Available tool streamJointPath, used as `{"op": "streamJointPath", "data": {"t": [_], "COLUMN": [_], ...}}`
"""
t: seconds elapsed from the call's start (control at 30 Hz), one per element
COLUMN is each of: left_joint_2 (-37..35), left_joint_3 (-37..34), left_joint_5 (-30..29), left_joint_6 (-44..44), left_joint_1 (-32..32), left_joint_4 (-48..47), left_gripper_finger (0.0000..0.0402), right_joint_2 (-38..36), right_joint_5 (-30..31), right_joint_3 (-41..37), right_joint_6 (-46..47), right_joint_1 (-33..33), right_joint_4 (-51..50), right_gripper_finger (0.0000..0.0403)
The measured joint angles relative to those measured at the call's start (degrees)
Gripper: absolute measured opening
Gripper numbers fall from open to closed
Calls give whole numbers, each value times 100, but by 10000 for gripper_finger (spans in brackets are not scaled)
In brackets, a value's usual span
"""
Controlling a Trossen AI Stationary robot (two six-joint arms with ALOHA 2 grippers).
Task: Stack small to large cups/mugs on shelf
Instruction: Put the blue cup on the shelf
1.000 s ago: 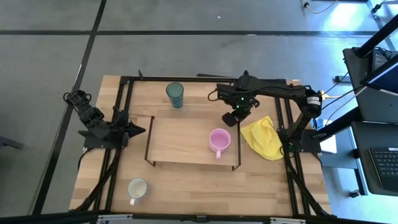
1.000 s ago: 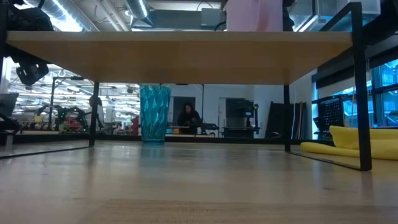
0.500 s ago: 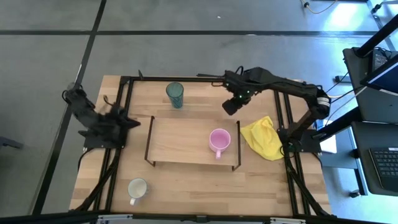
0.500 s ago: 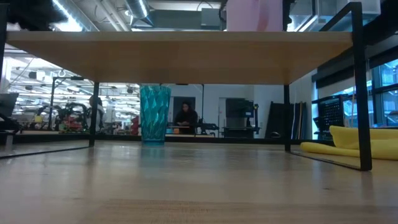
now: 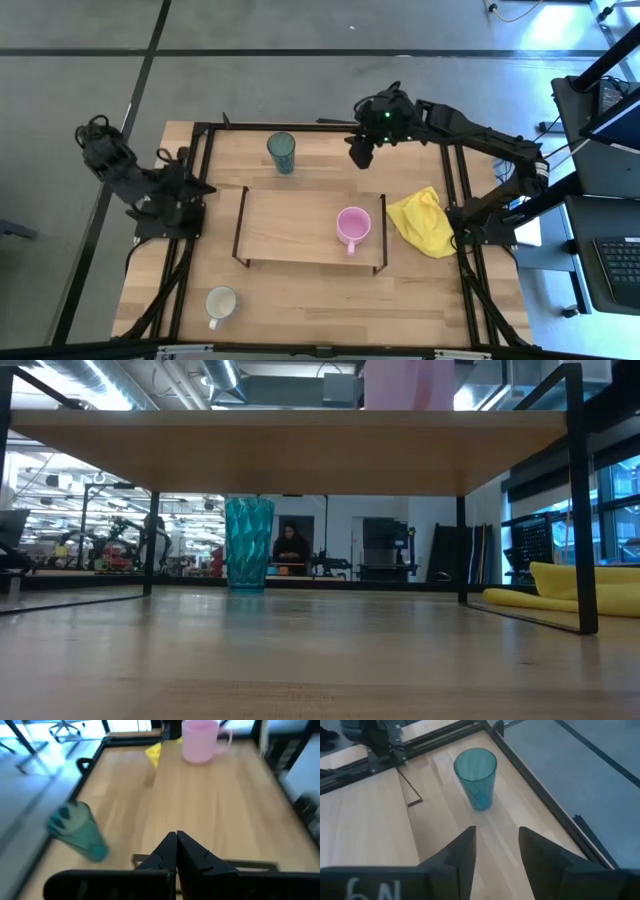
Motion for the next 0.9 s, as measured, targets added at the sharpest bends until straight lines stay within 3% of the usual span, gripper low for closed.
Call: {"op": "streamJointPath", "data": {"t": [0.1,0.2,0.3,0.43,0.7,0.77,0.9], "left_joint_2": [767,1503,2326,3175,3094,3051,3185], "left_joint_3": [633,1198,1630,1654,1615,1617,1262], "left_joint_5": [-158,198,798,1046,3910,4599,5159], "left_joint_6": [710,1438,2133,2738,3794,3867,3613], "left_joint_1": [331,960,1932,3573,6419,6803,7205], "left_joint_4": [-374,-447,-557,-1242,-152,-146,-224], "left_gripper_finger": [0,0,0,0,0,0,0], "right_joint_2": [4,4,4,4,4,4,4], "right_joint_5": [-24,-22,-20,-27,-24,-27,-25], "right_joint_3": [92,187,213,215,215,215,215], "right_joint_6": [13,31,45,181,328,391,651], "right_joint_1": [-13,-19,-21,-15,28,50,101], "right_joint_4": [-19,-4,-8,-77,-940,-1115,-1163], "right_gripper_finger": [148,148,148,148,149,149,149]}}
